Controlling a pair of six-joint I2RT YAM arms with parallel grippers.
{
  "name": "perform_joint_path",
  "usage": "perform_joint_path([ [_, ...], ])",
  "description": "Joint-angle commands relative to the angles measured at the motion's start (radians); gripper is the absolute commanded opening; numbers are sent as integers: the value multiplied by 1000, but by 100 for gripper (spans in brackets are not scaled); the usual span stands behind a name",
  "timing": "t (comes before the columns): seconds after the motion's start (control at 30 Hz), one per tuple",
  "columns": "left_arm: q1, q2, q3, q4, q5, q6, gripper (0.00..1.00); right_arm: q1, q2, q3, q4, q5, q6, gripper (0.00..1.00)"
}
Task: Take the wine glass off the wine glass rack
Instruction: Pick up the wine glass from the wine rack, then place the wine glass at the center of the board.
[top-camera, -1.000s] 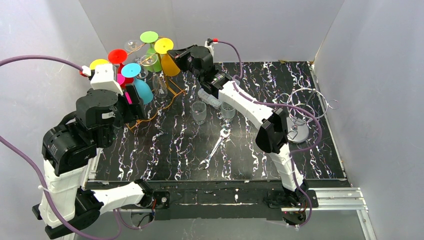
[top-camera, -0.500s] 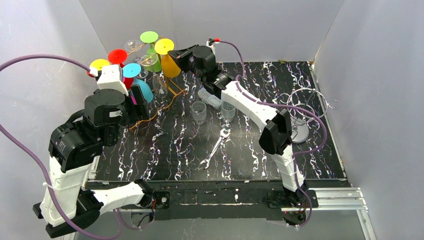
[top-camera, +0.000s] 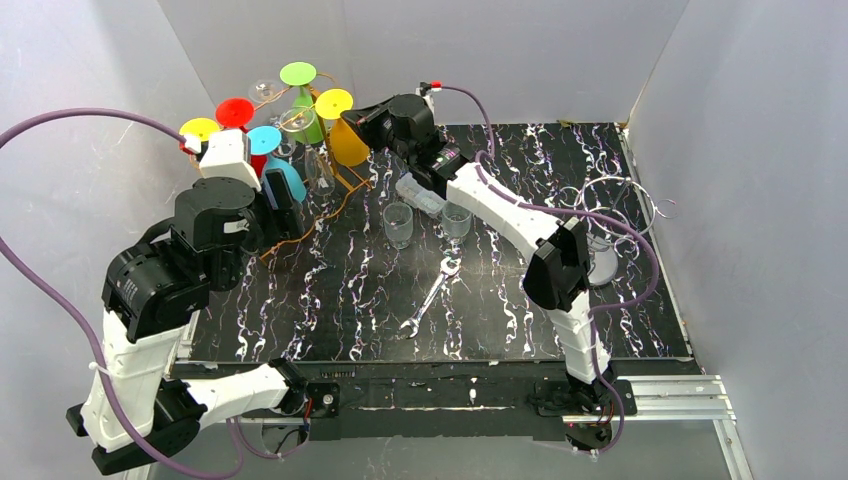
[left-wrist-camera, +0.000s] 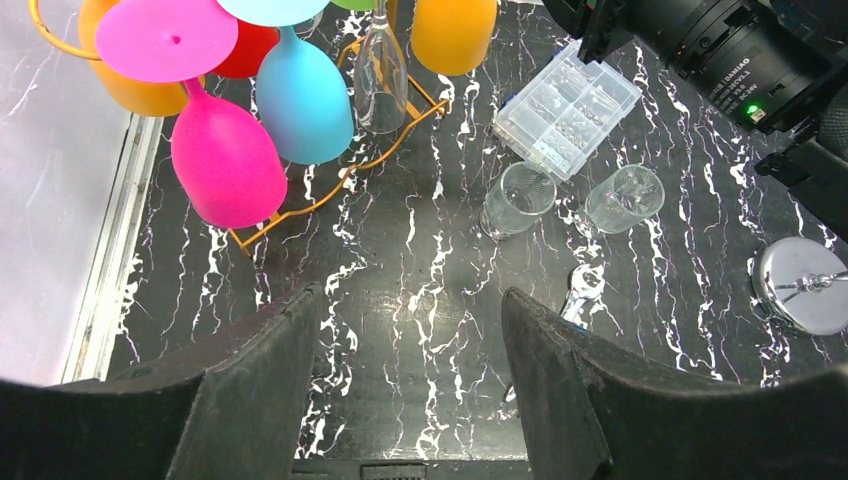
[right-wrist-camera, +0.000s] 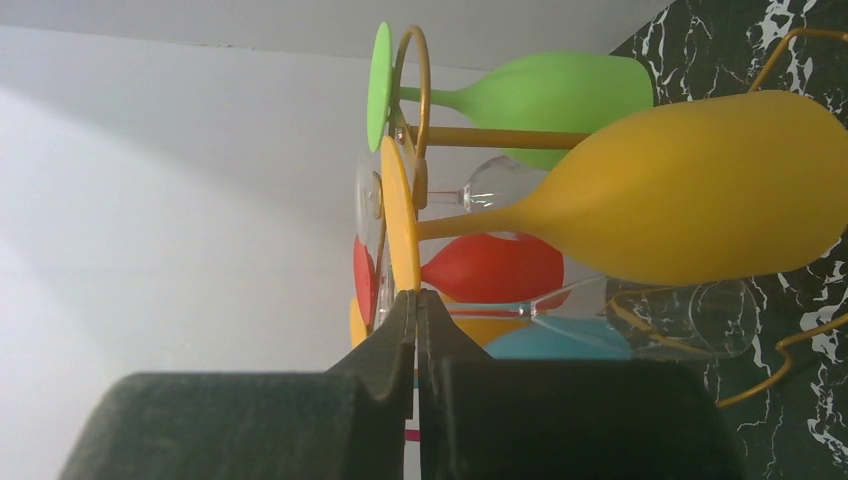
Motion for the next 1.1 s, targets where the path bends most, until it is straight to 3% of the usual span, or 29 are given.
perform_joint_path([
  [0.0,-1,5,-13,22,-3,-18,65,3,-79,-2,36,-6,-17,1],
  [0.27,-2,36,3,41,51,-30,65,2,-158,-104,43,-18,-36,1],
  [0.47,8,117,88,68,154,-43,66,-1,-317,-292,43,-38,-91,1],
  [0.53,68,162,129,95,289,-57,67,-12,-437,-428,74,-71,-113,1],
  [0.67,324,269,178,218,781,-120,69,-90,-698,-608,18,-197,-175,1],
  [0.73,397,284,100,336,960,-194,68,-137,-761,-625,-3,-278,-189,1],
  [0.83,498,257,-102,698,1243,-392,66,-197,-805,-622,-33,-402,-205,1],
  [1.07,520,271,-177,907,1342,-521,62,-213,-811,-622,-30,-446,-208,1],
])
